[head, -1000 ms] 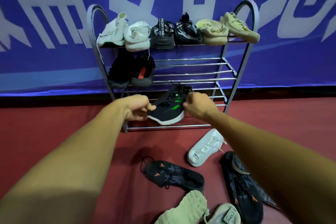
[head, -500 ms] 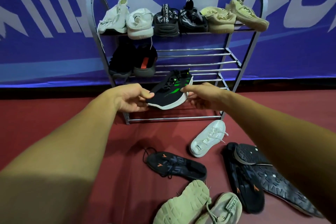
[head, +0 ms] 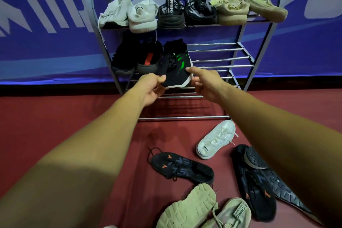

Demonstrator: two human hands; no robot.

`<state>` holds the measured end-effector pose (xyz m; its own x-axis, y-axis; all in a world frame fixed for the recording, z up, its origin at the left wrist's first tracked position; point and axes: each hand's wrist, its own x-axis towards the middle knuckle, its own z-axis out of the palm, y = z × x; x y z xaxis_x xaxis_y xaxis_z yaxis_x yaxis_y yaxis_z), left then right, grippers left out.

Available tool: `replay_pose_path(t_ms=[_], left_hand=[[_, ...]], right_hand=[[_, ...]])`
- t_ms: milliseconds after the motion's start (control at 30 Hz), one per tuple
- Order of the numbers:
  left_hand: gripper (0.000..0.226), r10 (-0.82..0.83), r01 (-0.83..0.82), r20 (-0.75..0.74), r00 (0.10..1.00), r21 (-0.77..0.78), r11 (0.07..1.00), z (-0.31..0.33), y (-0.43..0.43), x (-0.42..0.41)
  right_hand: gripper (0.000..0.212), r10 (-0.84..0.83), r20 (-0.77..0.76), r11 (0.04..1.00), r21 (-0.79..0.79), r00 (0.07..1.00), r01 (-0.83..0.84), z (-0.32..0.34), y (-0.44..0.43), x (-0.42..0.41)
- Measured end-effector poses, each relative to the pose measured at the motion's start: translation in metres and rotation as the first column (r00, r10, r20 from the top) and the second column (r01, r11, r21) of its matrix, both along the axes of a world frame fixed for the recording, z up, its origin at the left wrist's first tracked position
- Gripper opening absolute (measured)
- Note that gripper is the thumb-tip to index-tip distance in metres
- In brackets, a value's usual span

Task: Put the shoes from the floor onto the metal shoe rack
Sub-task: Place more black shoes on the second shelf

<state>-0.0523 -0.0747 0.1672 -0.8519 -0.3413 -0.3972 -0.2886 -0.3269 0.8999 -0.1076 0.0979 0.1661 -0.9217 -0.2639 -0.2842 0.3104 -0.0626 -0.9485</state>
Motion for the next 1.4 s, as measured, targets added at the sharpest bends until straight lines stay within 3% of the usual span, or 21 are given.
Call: replay_pose_path(t_ms=[133, 233, 400, 567, 867, 1167, 1267, 1400], left_hand=[[0.014, 0.095, -0.093, -0.043, 0.995, 0.049, 0.994, -0.005, 0.016, -0.017], [0.015, 0.132, -0.127, -0.063, 0.989, 0.078, 0.989, -0.007, 0.023, -0.028], [0.017, 0.109, -0.103, -0.055, 0.993, 0.098, 0.990, -0.015, 0.021, -0.040], [0.019, 0.010, -0.008, -0.014, 1.000, 0.127, 0.992, -0.027, 0.014, -0.046], [0.018, 0.080, -0.081, 0.011, 0.997, 0.156, 0.984, -0.040, -0.003, -0.060], [0.013, 0.050, -0.051, 0.023, 0.998, 0.034, 0.998, -0.047, -0.013, -0.070], [0.013, -0.014, 0.015, 0.049, 0.999, -0.014, 1.000, -0.048, -0.016, -0.065], [0.030, -0.037, 0.041, 0.052, 0.998, -0.065, 0.997, -0.048, -0.011, -0.056]], right_hand=[[0.032, 0.004, 0.041, 0.996, 0.091, 0.999, -0.008, -0.009, 0.008, -0.003], [0.029, 0.092, 0.065, 0.990, 0.099, 0.994, -0.098, -0.010, 0.009, -0.003], [0.003, 0.057, 0.081, 0.998, -0.033, 0.995, -0.054, -0.016, -0.005, -0.014], [0.011, 0.016, 0.113, 0.994, -0.106, 0.993, -0.004, -0.030, -0.020, -0.027], [0.015, 0.037, 0.055, 0.984, -0.176, 0.998, -0.027, -0.048, -0.046, -0.045], [0.026, 0.032, -0.057, 0.999, 0.027, 0.998, -0.030, -0.051, -0.052, -0.056], [0.033, 0.152, -0.105, 0.964, 0.234, 0.983, -0.124, -0.042, -0.038, -0.052], [0.039, 0.233, -0.156, 0.886, 0.441, 0.960, -0.143, -0.040, -0.009, -0.041]])
